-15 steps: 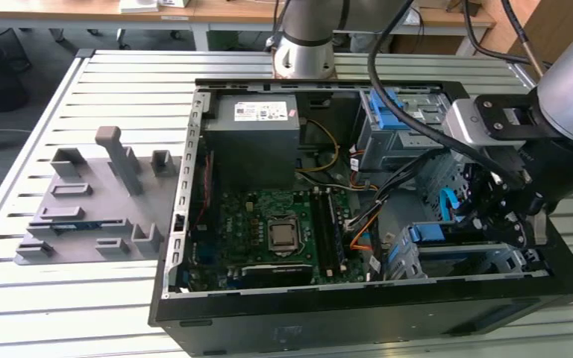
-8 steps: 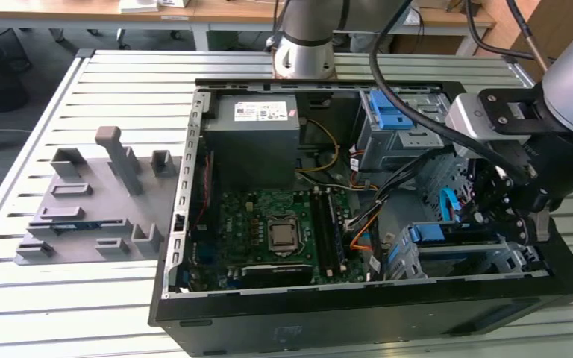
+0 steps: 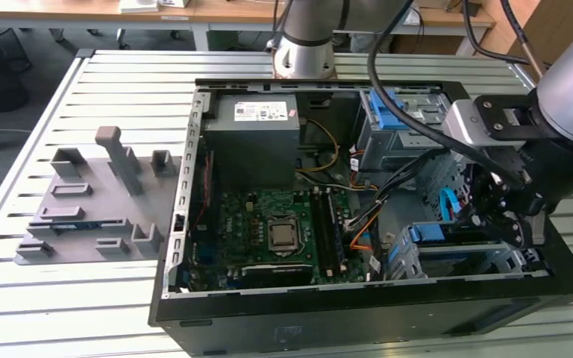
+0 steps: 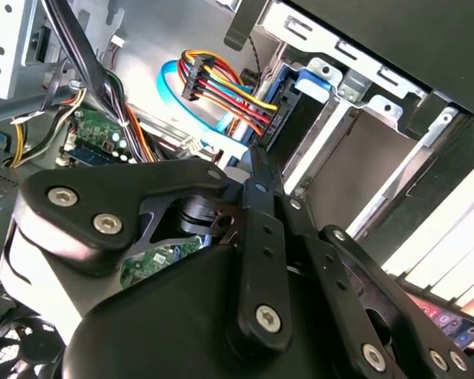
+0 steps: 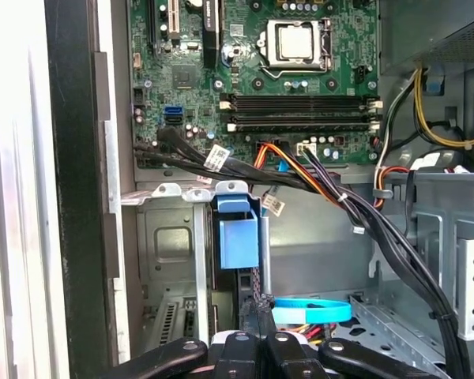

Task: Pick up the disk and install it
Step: 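Insert the second disk wire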

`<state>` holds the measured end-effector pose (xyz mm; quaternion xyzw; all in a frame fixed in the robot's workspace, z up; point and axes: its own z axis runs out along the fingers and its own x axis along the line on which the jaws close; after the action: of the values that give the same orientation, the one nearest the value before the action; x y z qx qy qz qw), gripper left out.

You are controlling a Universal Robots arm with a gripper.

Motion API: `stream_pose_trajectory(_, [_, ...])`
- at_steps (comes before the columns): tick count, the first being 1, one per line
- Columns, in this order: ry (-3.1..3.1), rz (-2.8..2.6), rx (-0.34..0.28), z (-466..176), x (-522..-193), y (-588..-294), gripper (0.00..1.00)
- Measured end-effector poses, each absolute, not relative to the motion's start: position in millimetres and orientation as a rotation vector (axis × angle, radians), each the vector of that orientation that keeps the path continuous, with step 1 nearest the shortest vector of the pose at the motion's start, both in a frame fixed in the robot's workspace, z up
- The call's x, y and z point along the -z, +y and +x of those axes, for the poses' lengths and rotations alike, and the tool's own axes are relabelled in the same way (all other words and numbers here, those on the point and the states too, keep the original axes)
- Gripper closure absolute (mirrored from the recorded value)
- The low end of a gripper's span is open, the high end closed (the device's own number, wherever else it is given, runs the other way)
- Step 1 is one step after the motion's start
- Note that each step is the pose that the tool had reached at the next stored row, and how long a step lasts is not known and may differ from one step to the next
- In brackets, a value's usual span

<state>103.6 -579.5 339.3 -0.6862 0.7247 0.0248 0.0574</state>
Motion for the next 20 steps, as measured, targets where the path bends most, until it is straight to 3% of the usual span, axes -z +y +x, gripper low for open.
stream_pose_trajectory(20, [2.198, -2.081, -0.076, 104.4, -341.5, -579.4, 0.89])
